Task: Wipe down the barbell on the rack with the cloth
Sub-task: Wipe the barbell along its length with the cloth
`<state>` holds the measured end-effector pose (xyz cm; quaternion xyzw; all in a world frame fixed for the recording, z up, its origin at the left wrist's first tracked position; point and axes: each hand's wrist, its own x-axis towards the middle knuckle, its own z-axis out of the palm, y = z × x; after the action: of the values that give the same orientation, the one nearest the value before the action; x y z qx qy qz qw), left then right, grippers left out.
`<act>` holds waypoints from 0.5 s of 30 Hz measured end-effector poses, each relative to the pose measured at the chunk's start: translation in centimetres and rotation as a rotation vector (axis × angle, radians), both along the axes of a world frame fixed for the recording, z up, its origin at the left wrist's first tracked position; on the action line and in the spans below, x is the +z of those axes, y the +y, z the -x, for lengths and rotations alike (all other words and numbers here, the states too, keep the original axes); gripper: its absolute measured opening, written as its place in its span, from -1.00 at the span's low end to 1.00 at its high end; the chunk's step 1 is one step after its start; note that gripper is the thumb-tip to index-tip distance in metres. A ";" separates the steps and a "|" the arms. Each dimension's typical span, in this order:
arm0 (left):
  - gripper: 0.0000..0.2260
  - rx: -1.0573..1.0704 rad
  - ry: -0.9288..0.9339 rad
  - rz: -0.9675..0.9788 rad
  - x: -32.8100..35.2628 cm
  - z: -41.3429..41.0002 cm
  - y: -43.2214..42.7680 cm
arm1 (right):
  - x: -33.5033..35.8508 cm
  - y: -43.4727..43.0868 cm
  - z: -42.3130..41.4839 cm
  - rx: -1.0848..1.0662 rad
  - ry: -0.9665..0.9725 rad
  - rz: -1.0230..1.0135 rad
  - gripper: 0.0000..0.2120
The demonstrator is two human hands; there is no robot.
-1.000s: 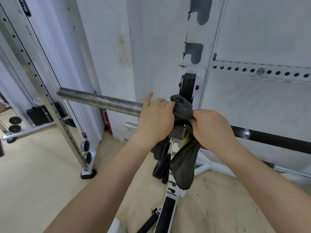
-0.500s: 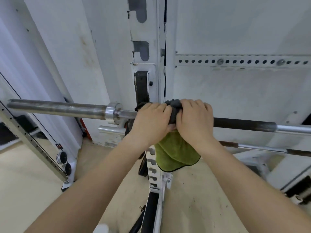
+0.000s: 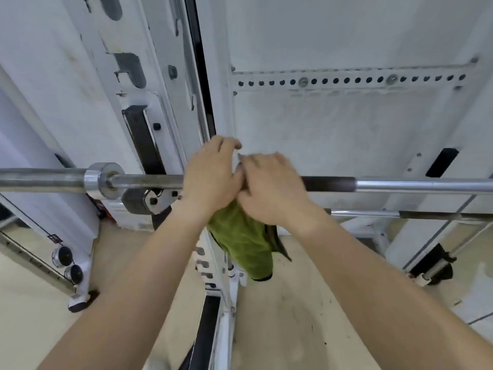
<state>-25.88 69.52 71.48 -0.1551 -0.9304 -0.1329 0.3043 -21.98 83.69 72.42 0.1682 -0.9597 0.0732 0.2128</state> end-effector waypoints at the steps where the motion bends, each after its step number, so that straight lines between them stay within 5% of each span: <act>1: -0.64 0.050 -0.017 0.062 -0.5 -0.5 -0.5 | -0.1 -0.6 -0.1 0.048 -0.142 -0.086 -0.28; 3: -0.52 0.159 -0.052 0.189 -0.9 -0.4 -0.4 | -0.1 -0.8 0.4 0.048 -0.224 -0.171 -0.24; 6: -0.51 0.216 -0.079 0.269 -0.6 -0.2 1.5 | -1.1 0.6 0.9 -0.015 0.018 -0.188 -0.52; 12: -0.44 0.177 -0.018 0.332 -1.1 -0.5 6.7 | -3.2 6.4 0.8 -0.097 0.221 -0.183 -0.67; 15: -0.68 0.115 0.044 0.424 -0.9 -1.3 10.1 | -3.0 9.6 0.2 -0.113 0.221 -0.186 -0.77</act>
<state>-24.63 79.62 70.55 -0.1651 -0.9380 0.0866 0.2923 -22.18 93.28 69.37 0.1401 -0.9410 -0.0471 0.3044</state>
